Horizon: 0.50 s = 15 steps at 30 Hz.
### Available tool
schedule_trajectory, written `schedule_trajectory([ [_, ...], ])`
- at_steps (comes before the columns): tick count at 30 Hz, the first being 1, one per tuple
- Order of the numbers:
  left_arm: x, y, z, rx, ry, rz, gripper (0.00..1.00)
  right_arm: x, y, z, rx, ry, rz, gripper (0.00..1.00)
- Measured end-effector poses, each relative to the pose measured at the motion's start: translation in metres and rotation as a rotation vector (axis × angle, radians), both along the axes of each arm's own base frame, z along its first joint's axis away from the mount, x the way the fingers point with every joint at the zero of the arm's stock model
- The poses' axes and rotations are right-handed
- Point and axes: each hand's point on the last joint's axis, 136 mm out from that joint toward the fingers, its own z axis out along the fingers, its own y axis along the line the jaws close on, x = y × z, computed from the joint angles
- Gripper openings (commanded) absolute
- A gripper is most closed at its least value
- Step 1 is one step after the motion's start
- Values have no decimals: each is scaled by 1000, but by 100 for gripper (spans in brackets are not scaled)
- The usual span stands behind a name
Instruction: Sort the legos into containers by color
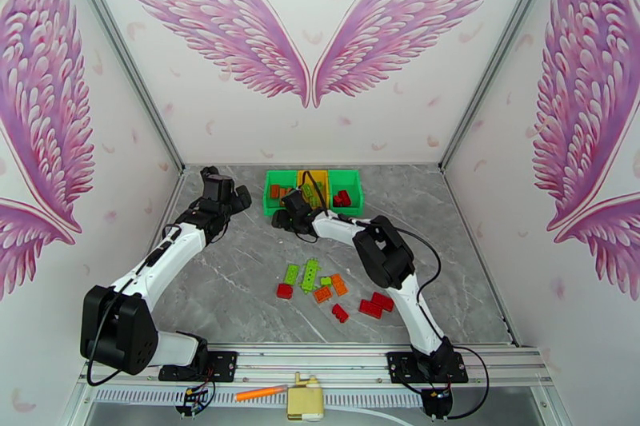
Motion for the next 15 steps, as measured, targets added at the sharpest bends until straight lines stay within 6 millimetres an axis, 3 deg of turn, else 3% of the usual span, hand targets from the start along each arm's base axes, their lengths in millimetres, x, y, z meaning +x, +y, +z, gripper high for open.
schedule_trajectory([
  [5, 0, 0, 0, 0, 0, -1, 91, 3, -1, -1, -11, 3, -13, 47],
  [15, -1, 0, -2, 4, 4, -2, 91, 3, -2, -3, -13, 10, -29, 35],
])
